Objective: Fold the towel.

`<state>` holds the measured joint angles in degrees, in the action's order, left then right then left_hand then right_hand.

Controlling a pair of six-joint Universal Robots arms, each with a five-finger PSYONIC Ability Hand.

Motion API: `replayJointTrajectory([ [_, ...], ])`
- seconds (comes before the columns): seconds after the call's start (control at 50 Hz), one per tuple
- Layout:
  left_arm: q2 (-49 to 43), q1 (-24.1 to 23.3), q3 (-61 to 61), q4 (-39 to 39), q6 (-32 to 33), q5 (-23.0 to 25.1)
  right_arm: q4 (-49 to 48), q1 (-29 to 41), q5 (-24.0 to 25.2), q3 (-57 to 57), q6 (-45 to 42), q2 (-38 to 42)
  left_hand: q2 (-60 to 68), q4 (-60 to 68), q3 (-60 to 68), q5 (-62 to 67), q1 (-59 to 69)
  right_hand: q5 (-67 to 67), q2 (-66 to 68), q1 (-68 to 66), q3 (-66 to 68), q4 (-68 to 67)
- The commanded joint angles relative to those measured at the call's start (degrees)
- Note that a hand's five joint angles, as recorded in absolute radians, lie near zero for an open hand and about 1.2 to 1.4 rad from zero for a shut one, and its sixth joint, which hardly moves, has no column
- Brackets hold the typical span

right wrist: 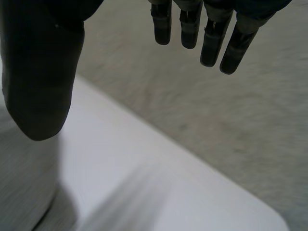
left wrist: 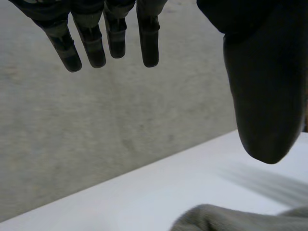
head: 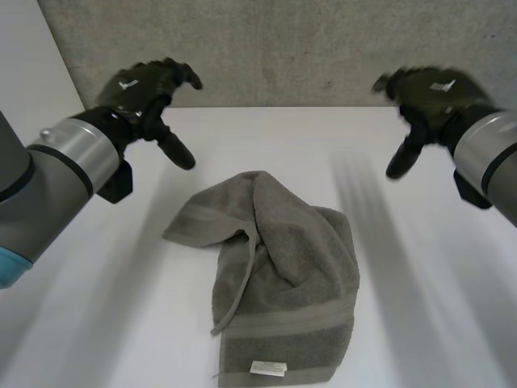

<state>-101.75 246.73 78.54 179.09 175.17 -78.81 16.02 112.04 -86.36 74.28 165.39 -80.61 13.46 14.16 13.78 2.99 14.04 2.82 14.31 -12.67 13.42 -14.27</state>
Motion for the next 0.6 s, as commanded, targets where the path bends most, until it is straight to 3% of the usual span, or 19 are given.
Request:
replayJointTrajectory([
  [0.02, -4.93, -0.37, 1.35, 0.12, 7.09, 15.58, 16.06, 0.37, 11.91, 4.03, -20.99, 3.44, -3.08, -3.77, -3.4, -2.6, -3.65, -2.82, -4.31, 2.67, -3.42, 4.27],
  [0.12, -9.5, -0.37, 2.41, -0.05, 16.84, 21.75, 16.5, 2.04, 12.62, 9.39, -25.12, 4.06, -3.08, -3.77, -3.4, -2.6, -3.65, -2.82, -4.31, 2.67, -3.42, 4.27],
  [0.24, -15.13, -0.37, 2.67, -0.14, 28.11, 21.77, 7.01, 6.78, 12.88, 18.62, -25.38, 4.32, -2.91, -3.61, -3.23, -2.44, -3.48, -2.82, -4.31, 2.67, -3.42, 4.27],
  [0.34, -18.03, -0.02, 2.85, 0.47, 30.41, 22.03, -5.56, 11.18, 12.18, 26.09, -24.59, 5.82, -2.58, -3.28, -2.9, -2.11, -3.15, -2.82, -4.31, 2.67, -3.42, 4.27],
  [0.38, -19.08, 0.07, 2.85, 0.73, 30.41, 22.03, -13.95, 13.19, 10.25, 29.42, -24.33, 8.35, -2.41, -3.11, -2.73, -1.94, -2.98, -2.82, -4.31, 2.67, -3.42, 4.27],
  [0.46, -21.46, 0.07, 4.07, 3.1, 30.5, 22.03, -20.32, 14.08, 6.81, 30.93, -24.33, 10.74, -2.07, -2.77, -2.39, -1.6, -2.65, -2.82, -4.31, 2.67, -3.42, 4.27],
  [0.5, -21.73, 0.07, 4.69, 4.33, 30.5, 22.03, -23.3, 14.25, 4.8, 31.19, -24.33, 13.01, -1.9, -2.6, -2.23, -1.43, -2.48, 13.81, 12.33, -13.97, 13.21, -12.36],
  [0.52, -21.73, 0.07, 4.7, 4.34, 30.5, 22.03, -23.31, 14.25, 4.79, 31.19, -24.33, 13.02, -1.9, -2.6, -2.22, -1.43, -2.48, 13.92, 12.43, -14.07, 13.31, -12.46],
  [0.56, -21.91, -0.02, 5.4, 5.84, 30.5, 22.03, -23.58, 14.17, 4.97, 30.49, -24.33, 14.34, -1.23, -1.93, -1.55, -0.76, -1.8, 51.2, 49.72, -51.35, 50.6, -49.75],
  [0.58, -22.08, -0.02, 6.1, 7.4, 30.5, 21.95, -23.58, 14.17, 4.97, 30.49, -24.33, 14.34, 0.6, -0.09, 0.28, 1.08, 0.03, 51.43, 49.94, -51.58, 50.82, -49.97],
  [0.6, -22.08, -0.02, 6.45, 8.64, 30.41, 21.94, -23.58, 13.91, 5.14, 30.14, -24.42, 14.34, 3.78, 3.09, 3.46, 4.26, 3.21, 67.02, 65.54, -67.18, 66.42, -65.57],
])
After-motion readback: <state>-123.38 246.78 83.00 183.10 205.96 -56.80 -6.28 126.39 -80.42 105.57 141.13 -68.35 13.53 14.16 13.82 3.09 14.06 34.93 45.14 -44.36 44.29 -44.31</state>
